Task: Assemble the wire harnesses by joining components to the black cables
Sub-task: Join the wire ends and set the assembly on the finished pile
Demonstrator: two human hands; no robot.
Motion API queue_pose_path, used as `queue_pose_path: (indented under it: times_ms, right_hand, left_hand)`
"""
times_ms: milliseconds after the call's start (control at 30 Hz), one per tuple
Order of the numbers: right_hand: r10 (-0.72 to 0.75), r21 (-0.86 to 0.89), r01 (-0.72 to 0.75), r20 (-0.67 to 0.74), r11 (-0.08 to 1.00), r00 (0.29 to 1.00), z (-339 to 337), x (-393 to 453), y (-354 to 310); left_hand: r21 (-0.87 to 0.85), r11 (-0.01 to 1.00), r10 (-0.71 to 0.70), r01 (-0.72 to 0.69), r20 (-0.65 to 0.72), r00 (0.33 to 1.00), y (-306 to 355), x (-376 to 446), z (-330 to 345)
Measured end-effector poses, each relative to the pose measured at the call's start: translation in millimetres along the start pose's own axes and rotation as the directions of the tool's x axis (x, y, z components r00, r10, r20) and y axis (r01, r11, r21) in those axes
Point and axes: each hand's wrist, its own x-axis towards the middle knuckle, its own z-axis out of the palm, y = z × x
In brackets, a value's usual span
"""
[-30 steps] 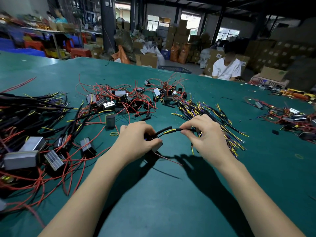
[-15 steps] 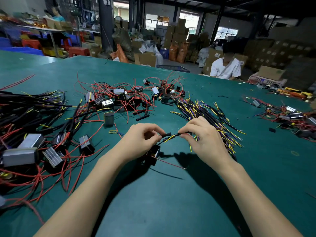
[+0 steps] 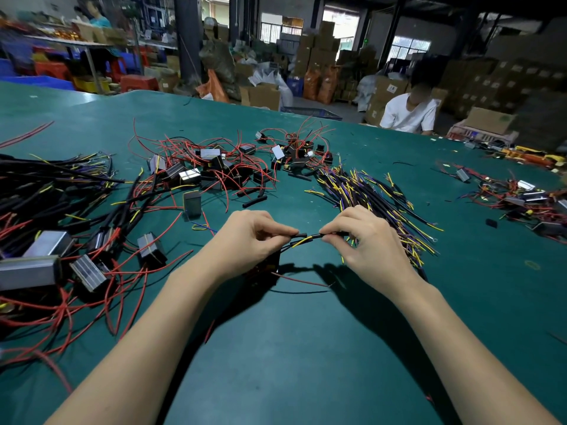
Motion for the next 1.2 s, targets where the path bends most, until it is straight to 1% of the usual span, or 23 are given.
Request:
queue_pose_path:
  times_ms: [200, 467, 667, 833, 967, 1100, 1200]
  right_hand:
    - [0.036, 0.072, -0.038, 0.029, 0.997, 0.999, 3, -1, 5]
    - [0.03, 0.07, -0.031, 0.019, 0.997, 0.999, 4, -1, 5]
    - [0.024, 0.055, -0.026, 0.033, 0.998, 0.999, 6, -3, 7]
    - [-0.009, 0.098, 0.006, 0.035, 0.995, 0.999, 9, -2, 3]
    - [-0.005, 0.103, 0.001, 0.038, 0.995, 0.999, 9, -2, 4]
    - [-0.011, 0.113, 0.011, 0.006, 0.994, 1.0, 10, -2, 2]
    - [0.011, 0.123, -0.013, 0.01, 0.992, 1.0, 12, -3, 2]
  left_hand:
    - [-0.047, 0.999, -0.014, 0.015, 0.032, 0.999, -4, 0, -3]
    - [-0.091, 0.996, -0.013, 0.016, 0.036, 0.999, -5, 1, -3]
    - [-0.06, 0.998, -0.007, 0.007, 0.002, 1.0, -5, 1, 2]
    - [-0.036, 0.999, -0.016, 0.014, -0.055, 0.998, -5, 2, 8]
    - [-0.034, 0.999, -0.014, 0.012, -0.06, 0.998, -6, 3, 10]
    - [-0.064, 0.998, -0.016, 0.012, -0.059, 0.998, -6, 2, 11]
    - [-0.054, 0.998, -0.03, 0.029, -0.033, 0.999, -7, 1, 11]
